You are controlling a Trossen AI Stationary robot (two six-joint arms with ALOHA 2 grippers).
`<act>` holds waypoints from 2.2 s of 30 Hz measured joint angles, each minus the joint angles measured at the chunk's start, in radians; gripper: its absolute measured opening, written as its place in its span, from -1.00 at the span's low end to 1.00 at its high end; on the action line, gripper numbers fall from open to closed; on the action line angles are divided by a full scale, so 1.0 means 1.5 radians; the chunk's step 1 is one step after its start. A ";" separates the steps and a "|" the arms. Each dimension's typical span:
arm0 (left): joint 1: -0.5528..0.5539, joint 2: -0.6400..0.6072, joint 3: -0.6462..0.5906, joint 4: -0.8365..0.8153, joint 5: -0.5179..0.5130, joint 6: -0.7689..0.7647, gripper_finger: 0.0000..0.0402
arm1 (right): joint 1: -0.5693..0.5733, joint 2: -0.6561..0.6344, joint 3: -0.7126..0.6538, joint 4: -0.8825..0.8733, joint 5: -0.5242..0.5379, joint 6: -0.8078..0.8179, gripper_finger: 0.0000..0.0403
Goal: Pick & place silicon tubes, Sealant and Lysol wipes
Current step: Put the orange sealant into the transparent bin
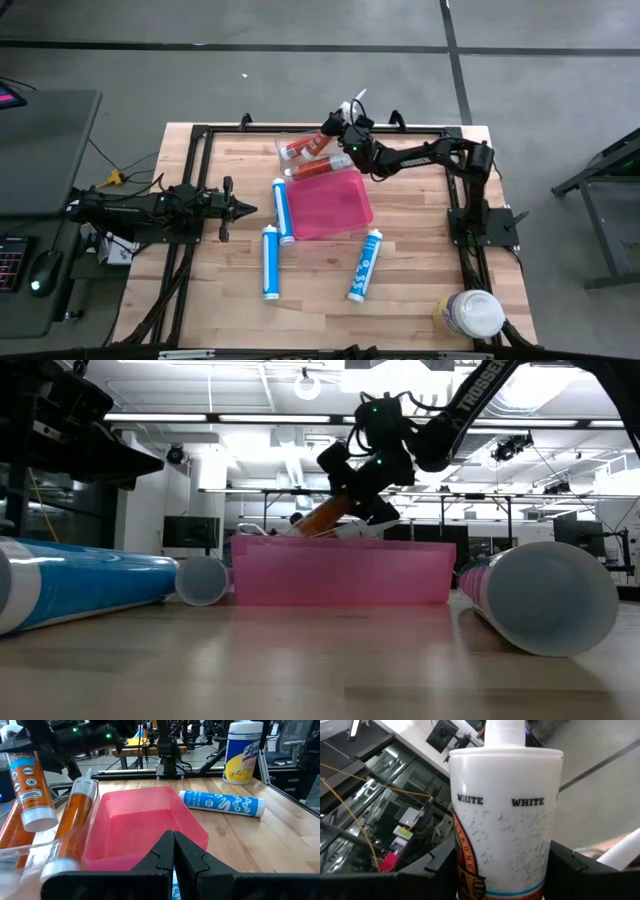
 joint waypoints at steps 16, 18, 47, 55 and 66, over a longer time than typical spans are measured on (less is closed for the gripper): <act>0.000 0.000 0.000 0.000 0.000 0.000 -1.00 | 0.036 0.000 0.001 -0.030 0.023 0.015 0.00; 0.000 0.000 0.000 0.000 0.000 0.000 -1.00 | 0.036 0.000 0.001 -0.036 0.023 0.017 0.00; 0.000 0.000 0.000 0.000 0.000 0.000 -1.00 | 0.057 0.000 -0.001 -0.068 -0.013 -0.096 0.24; 0.000 0.000 0.000 0.000 0.000 0.000 -1.00 | 0.057 0.000 -0.001 -0.106 -0.012 -0.129 0.24; 0.000 0.000 0.000 0.000 0.000 0.000 -1.00 | 0.056 -0.010 0.001 -0.103 -0.010 -0.296 0.26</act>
